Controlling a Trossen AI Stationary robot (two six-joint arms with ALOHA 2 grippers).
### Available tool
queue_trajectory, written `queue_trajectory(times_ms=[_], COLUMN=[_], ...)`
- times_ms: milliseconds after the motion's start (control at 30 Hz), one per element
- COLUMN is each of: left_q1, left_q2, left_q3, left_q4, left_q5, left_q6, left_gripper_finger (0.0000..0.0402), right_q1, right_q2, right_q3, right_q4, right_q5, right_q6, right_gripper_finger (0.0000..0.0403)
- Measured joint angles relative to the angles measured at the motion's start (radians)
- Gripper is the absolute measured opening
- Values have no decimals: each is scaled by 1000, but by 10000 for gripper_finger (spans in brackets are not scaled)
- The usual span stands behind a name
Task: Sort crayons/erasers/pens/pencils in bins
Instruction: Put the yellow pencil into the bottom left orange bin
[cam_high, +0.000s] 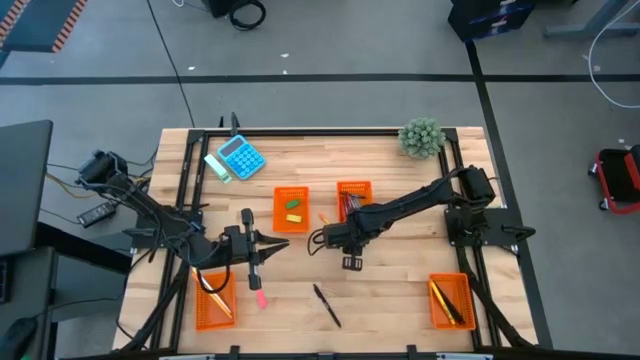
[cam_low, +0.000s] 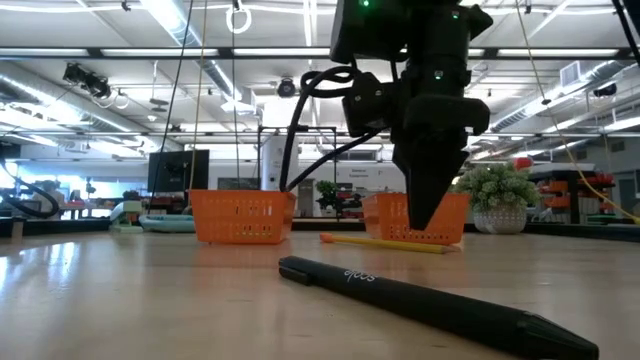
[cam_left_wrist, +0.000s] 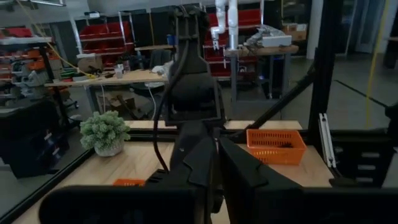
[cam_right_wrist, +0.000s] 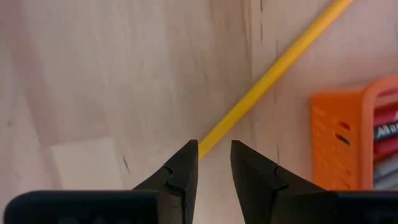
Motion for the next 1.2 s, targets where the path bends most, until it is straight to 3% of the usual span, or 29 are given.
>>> queue_trajectory(times_ms=[400, 900, 1200], left_q1=[-1, -1, -1], left_q2=[0, 0, 0], left_q3=[0, 0, 0], left_q4=[1, -5, -7], left_q5=[-12, -12, -12], left_q6=[-16, -20, 6], left_gripper_finger=[52, 53, 53], right_q1=[27, 97, 98], right_q2=[-8, -4, -8], right_q3=[-141, -154, -154], right_q4=[181, 208, 191], right_q5=[113, 178, 147], right_q6=[63, 51, 28], right_gripper_finger=[101, 99, 45])
